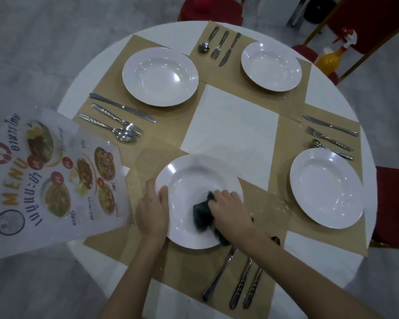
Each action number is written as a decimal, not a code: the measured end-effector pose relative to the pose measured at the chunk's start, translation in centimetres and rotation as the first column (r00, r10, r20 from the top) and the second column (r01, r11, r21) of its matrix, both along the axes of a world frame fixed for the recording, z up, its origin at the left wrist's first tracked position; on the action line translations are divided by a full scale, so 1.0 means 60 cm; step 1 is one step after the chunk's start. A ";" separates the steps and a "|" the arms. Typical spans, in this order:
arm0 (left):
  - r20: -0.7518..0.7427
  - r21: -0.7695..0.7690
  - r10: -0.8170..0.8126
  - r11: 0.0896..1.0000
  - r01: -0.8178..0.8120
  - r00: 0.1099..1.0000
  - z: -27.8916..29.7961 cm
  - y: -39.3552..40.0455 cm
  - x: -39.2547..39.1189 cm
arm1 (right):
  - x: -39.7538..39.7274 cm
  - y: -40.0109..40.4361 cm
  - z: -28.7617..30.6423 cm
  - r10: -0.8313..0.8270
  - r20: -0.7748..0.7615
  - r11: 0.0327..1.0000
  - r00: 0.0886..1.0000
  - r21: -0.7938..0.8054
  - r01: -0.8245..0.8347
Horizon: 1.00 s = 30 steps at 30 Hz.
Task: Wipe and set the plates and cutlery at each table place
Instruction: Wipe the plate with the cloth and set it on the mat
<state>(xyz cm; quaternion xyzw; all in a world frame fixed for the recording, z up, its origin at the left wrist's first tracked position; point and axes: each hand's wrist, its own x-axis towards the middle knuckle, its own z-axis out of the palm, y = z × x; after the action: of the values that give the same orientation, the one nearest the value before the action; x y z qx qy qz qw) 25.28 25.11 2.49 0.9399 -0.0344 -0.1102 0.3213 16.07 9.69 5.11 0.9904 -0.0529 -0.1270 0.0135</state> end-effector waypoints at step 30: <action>0.039 0.088 0.027 0.996 -0.030 0.999 0.004 -0.019 -0.019 | -0.015 -0.066 -0.001 0.150 0.089 0.988 0.985 -0.050 -0.146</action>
<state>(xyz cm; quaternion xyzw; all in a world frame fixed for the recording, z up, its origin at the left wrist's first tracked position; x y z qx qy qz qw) 24.15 24.00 2.75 0.9556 -0.0220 -0.0893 0.2799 15.18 5.75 5.03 0.9959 0.0175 -0.0785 0.0420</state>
